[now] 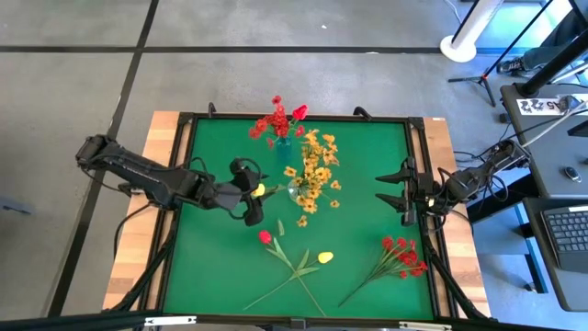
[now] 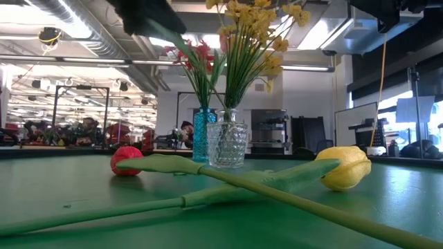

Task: Sort flowers into vase by color
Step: Adjust the yellow flower in the transparent vase, then put the red flower into the blue vase

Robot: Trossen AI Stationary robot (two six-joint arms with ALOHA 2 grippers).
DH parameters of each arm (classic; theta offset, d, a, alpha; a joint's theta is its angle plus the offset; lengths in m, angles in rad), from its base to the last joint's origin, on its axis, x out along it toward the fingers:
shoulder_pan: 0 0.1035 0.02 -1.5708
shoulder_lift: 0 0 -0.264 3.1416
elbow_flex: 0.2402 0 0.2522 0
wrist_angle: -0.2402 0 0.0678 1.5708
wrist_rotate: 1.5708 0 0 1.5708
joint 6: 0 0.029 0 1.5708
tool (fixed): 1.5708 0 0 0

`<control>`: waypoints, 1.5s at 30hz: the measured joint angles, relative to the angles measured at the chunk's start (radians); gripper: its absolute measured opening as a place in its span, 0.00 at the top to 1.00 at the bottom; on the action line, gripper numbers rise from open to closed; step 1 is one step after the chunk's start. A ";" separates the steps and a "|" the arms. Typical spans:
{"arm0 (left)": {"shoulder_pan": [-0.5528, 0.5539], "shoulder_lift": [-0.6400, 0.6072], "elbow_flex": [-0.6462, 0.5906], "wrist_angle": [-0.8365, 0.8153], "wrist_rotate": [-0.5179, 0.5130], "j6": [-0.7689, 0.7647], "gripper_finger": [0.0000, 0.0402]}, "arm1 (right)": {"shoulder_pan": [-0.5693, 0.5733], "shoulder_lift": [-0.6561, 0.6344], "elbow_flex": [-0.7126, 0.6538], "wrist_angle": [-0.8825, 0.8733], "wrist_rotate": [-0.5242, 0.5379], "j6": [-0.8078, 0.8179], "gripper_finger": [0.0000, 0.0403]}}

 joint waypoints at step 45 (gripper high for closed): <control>-0.221 -0.313 0.000 0.007 -0.108 0.027 0.33 | 0.000 0.000 0.000 -0.007 0.000 0.000 0.45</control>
